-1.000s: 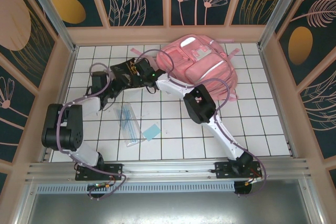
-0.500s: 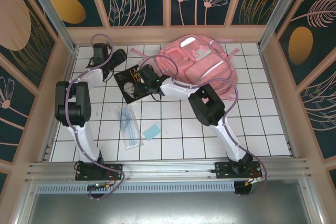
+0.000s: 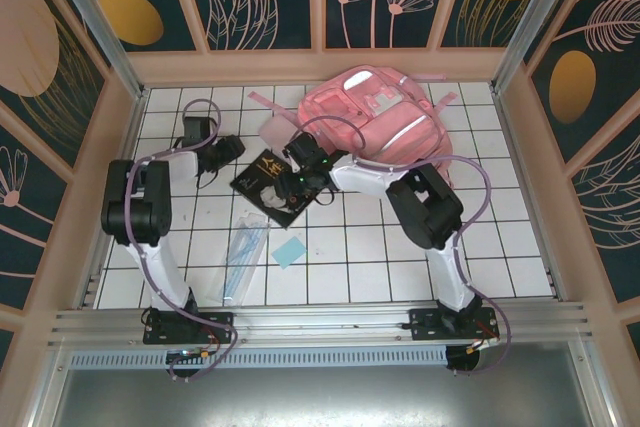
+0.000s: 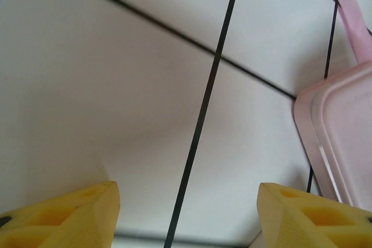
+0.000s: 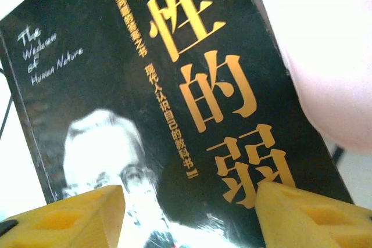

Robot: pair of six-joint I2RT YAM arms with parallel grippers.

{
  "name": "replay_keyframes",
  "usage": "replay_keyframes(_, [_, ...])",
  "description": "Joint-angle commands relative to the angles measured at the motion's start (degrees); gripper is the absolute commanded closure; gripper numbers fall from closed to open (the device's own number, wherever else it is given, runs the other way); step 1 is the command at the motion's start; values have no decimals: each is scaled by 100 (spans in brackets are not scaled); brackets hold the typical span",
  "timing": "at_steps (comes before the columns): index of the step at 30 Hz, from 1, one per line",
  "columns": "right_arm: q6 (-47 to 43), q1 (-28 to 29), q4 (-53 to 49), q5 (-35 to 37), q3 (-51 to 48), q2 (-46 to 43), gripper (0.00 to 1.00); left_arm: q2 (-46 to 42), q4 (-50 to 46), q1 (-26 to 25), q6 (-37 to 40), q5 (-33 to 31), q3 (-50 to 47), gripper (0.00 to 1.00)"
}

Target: Pack the student bag

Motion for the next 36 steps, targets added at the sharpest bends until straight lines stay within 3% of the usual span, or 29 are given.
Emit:
replay_keyframes(1, [68,-164,-572,17,-354,-340,34,-700,-318,29,-82,-255,-294,35])
replay_keyframes(4, [69,-244,-552,-22,-498,-567,31,-1302,-461,28,-163,-372,-517,34])
replay_keyframes(10, [388,-497,-705,-45,-1035,-1252,25,-2174,-503,-28,-444,28,-1348,33])
replay_keyframes(18, [1375,-664,-489,-151,-2171,-2085,20,-1750,-96,-437,-426,418,-1481,39])
replay_keyframes(25, [2108,-582,891,-658,-2759,-1897,26,-1191,133,-650,-433,552,-1472,47])
replay_keyframes(36, [2565,-218,1839,-1236,-2451,-1329,43,-868,822,-1073,-852,969,-2055,69])
